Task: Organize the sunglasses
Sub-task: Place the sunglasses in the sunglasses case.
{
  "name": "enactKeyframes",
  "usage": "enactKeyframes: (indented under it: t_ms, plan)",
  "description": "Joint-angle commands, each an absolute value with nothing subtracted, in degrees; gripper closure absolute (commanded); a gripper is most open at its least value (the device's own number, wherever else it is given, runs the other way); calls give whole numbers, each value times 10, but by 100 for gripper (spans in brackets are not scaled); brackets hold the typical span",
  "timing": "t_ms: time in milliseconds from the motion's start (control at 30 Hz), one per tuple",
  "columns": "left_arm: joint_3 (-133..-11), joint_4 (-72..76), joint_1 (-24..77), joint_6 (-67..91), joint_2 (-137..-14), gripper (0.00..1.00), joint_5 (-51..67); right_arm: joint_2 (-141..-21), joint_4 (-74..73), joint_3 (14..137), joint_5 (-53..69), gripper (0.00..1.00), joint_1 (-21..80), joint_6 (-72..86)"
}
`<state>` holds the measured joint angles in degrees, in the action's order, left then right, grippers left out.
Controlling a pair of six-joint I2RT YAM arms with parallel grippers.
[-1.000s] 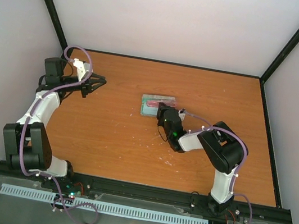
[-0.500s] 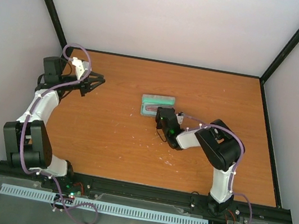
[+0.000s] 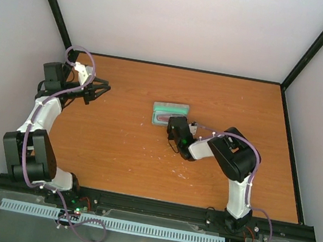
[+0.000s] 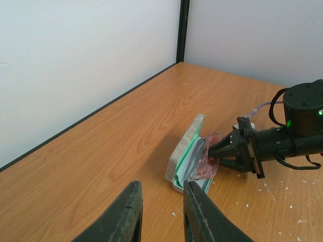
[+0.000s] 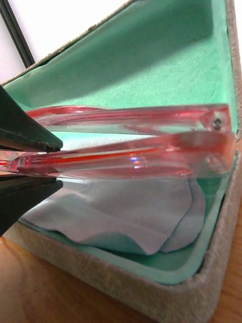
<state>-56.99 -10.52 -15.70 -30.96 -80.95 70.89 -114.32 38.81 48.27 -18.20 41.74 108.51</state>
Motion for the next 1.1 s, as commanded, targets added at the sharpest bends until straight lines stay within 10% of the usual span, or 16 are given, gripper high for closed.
enactKeyframes:
  t_ms: [0, 400, 1067]
  plan:
    - [-594, -107, -163, -320, -814, 75, 713, -1163, 408, 497, -193, 86, 411, 1083]
    - [-595, -103, -163, -319, -820, 74, 714, -1152, 401, 498, -165, 69, 407, 1071]
    - [-580, -97, -163, -308, -809, 74, 718, -1089, 347, 449, -127, 92, 405, 1078]
